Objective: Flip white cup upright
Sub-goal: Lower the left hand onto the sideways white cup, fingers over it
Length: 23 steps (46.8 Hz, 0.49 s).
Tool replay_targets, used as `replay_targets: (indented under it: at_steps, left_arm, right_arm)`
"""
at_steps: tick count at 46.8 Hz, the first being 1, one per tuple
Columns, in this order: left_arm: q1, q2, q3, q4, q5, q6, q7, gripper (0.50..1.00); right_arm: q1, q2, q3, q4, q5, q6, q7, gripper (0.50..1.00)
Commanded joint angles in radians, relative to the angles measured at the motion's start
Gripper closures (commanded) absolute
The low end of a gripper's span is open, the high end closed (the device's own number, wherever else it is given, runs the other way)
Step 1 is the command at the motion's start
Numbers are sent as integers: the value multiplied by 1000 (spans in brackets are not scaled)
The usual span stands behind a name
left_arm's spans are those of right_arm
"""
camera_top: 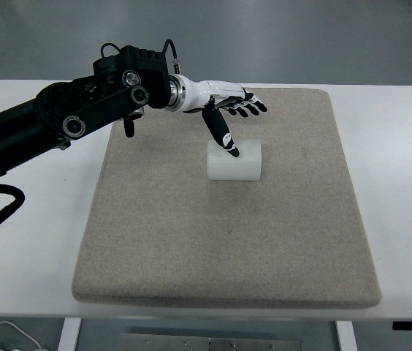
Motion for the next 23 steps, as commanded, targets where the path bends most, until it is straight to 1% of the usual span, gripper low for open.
replay_targets:
  at_steps: [1,8,23]
  left_arm:
    - [0,-17,0,0,3,0,16,525]
    - [0,-21,9,0,6,0,36,525]
    - [2,-34,37,2,6,1,49,527]
  right_arm:
    - [0,0,0,0,0,1,0,570]
    - [0,0,0,0,0,1,0,570]
    - [0,0,0,0,0,-1,0,570]
